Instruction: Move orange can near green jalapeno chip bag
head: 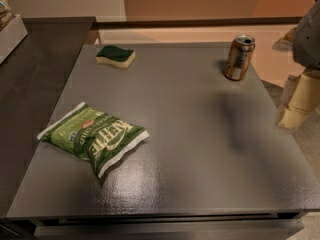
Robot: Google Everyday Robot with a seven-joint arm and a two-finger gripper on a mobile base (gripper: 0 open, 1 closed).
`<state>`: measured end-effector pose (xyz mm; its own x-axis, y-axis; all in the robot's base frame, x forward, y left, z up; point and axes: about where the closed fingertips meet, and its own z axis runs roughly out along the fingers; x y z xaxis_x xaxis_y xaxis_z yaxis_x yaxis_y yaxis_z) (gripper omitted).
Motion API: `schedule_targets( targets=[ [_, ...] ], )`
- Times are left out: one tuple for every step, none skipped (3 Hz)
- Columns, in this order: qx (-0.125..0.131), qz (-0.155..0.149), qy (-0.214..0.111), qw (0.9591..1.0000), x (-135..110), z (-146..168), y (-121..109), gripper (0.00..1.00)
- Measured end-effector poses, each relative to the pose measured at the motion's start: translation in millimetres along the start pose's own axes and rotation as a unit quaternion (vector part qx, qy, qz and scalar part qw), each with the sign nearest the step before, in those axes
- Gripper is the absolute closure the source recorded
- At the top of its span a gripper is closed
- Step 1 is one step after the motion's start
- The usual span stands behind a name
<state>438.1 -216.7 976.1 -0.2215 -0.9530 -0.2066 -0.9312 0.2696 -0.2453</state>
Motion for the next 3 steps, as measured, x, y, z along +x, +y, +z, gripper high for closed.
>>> schedule_targets(
  targets=[
    [0.0,0.0,0.0,1.0,0.0,0.0,0.0,0.0],
    [0.013,0.018,0.001,0.9997,4.5,8.4,-15.5,0.0],
    [0.024,0.055,-0.006,0.9982,15.4,24.9,-44.4,0.0]
  ],
)
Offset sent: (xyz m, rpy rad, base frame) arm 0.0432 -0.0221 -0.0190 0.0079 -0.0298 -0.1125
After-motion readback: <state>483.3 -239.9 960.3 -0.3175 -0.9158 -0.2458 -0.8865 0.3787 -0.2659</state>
